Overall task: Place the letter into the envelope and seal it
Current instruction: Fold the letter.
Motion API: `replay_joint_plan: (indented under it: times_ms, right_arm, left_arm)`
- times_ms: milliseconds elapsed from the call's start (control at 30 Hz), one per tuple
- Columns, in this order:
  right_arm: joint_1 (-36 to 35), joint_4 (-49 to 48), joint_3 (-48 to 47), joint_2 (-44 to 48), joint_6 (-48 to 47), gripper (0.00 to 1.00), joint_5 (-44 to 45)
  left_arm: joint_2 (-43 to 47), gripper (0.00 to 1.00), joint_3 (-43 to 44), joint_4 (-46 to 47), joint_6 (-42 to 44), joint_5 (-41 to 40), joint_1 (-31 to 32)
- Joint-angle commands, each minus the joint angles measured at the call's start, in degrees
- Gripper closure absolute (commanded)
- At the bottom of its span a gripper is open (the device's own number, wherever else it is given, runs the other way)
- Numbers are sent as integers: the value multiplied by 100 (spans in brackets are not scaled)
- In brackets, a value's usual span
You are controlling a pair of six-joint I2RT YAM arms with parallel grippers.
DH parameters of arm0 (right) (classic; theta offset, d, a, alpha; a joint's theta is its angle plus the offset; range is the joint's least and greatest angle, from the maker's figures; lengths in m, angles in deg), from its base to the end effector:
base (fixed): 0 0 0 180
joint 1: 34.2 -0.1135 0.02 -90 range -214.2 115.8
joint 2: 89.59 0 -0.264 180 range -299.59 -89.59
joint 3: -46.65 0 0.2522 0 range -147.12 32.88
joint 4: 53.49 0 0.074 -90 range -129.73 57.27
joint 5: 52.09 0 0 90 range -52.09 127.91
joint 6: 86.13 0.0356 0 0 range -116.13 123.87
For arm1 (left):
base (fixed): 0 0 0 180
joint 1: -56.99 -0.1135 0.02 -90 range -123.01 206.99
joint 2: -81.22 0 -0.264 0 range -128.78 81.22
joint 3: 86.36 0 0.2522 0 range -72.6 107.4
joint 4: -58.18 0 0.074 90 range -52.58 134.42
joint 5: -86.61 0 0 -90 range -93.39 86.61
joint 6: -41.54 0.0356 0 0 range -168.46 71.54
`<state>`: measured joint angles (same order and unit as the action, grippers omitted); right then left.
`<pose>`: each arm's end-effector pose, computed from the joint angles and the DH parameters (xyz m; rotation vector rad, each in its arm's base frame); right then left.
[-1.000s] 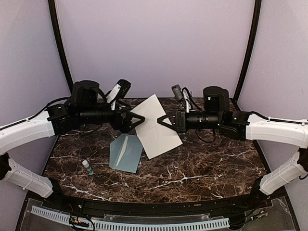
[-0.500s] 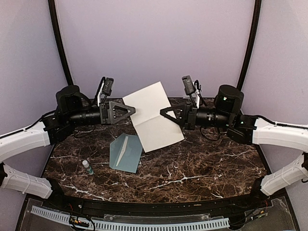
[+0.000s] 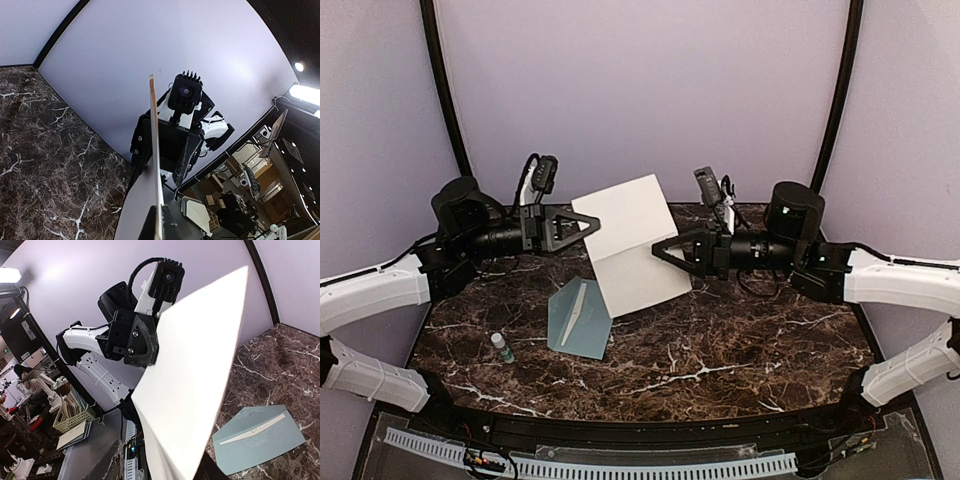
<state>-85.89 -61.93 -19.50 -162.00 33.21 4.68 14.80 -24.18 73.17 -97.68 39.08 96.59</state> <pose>0.1673 0.2433 0.3416 -0.8386 1.5512 1.5188 0.1884 -0.1871 0.3555 0.5906 1.5941 -1.7278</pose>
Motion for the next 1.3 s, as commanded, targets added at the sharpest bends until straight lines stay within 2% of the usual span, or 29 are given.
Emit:
replay_joint_plan:
  times_ms: [0,100,167,233,267,333,400,433,467,533,600,667,700,767,900,1100,1267]
  right_arm:
    - [19,91,264,197,-53,57,-249]
    - [18,15,381,198,20,59,-363]
    - [18,-67,427,200,59,74,-394]
    - [18,-78,423,235,34,94,-350]
    - [18,-74,414,256,9,100,-303]
    - [18,-54,393,314,-39,100,-238]
    - [18,34,343,372,-116,100,-213]
    - [18,96,312,390,-154,100,-210]
    - [18,197,275,390,-185,100,-222]
    - [18,351,194,378,-249,100,-244]
    - [18,514,127,371,-319,100,-219]
    - [15,673,67,343,-399,100,-204]
    - [17,733,39,327,-437,100,-209]
    - [18,806,-10,279,-488,100,-238]
    - [18,995,-156,94,-553,100,-399]
    - [9,1342,-430,-184,-667,100,-602]
    - [0,1578,-637,-373,-779,100,-733]
  left_arm:
    - [212,100,-151,530,-226,-93,-135]
    - [191,100,-174,672,-395,-52,-192]
    - [164,100,-202,705,-448,-21,-208]
    - [145,100,-205,665,-441,29,-225]
    - [132,100,-199,565,-403,82,-238]
    - [126,80,-137,179,-225,120,-293]
    - [213,39,4,-636,185,-35,-533]
    - [330,32,170,-951,400,-155,-616]
    - [396,25,266,-1660,871,-461,-814]
    - [619,17,631,-2698,1632,-1134,-1031]
    - [779,15,1067,-3473,2362,-1771,-1079]
    - [737,14,1598,-3844,2861,-1837,-1085]
    - [688,14,1700,-3959,3070,-1737,-1085]
    - [462,15,1974,-4057,3269,-954,-1079]
    - [-28,23,2212,-4182,3627,77,-916]
    - [-710,24,2625,-5006,4657,33,82]
    - [-1090,23,2779,-5229,5008,17,373]
